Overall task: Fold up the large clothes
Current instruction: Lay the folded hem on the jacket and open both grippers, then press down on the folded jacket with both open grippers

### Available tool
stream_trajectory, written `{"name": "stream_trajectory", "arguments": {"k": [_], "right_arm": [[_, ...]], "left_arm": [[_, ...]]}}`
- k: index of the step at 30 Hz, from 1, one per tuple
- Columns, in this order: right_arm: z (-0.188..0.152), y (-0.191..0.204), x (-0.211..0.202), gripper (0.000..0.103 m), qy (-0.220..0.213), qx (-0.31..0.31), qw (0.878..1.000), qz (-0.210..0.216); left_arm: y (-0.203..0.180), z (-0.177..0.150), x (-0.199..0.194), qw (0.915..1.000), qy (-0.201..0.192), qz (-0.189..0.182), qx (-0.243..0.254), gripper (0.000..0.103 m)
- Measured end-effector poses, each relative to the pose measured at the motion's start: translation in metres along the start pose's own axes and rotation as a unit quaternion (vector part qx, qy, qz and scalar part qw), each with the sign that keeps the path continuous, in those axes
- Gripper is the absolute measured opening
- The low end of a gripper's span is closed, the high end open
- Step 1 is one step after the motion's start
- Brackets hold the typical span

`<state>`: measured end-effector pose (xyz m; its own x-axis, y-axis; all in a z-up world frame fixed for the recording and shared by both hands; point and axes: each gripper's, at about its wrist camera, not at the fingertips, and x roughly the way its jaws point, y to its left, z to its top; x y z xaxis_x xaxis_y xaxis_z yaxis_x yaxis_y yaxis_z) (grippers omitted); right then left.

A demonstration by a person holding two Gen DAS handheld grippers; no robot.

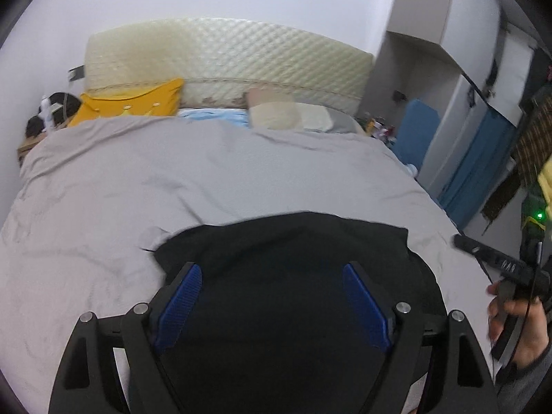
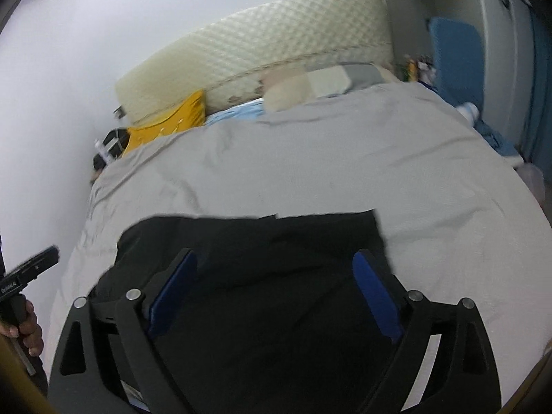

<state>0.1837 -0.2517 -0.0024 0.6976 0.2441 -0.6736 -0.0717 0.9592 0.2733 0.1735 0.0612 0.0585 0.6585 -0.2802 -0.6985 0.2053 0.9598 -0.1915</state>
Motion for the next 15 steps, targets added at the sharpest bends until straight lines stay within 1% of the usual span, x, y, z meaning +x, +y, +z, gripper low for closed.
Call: {"name": "stream_trajectory", "arguments": {"k": [2,3,6,9,10,12,15], "right_arm": [[-0.018,0.016,0.015,0.096,-0.004,-0.019,1.0,0.0],[-0.026,0.022,0.022,0.097,-0.004,-0.025,1.0,-0.002],[-0.049,0.032,0.054,0.098,0.001,-0.046,0.999,-0.012],[-0.068,0.032,0.078,0.1,0.004,-0.069,0.997,-0.024],[-0.072,0.032,0.082,0.102,-0.003,-0.071,0.997,-0.023],[-0.074,0.032,0.089,0.103,-0.015,-0.067,0.997,-0.032],[-0.072,0.031,0.099,0.103,-0.014,-0.067,0.997,-0.035]], "left_arm": [[-0.012,-0.013,0.025,0.9999,0.011,-0.01,0.0,0.084],[-0.017,-0.02,0.042,0.9998,0.019,-0.009,0.003,0.084],[-0.021,-0.041,0.08,0.9993,0.032,0.008,0.018,0.084],[-0.021,-0.056,0.103,0.9991,0.021,0.019,0.03,0.084],[-0.019,-0.059,0.107,0.9993,0.018,0.017,0.029,0.085],[-0.018,-0.06,0.115,0.9992,0.014,0.019,0.032,0.086],[-0.016,-0.054,0.132,0.9985,0.017,0.031,0.041,0.088]]}}
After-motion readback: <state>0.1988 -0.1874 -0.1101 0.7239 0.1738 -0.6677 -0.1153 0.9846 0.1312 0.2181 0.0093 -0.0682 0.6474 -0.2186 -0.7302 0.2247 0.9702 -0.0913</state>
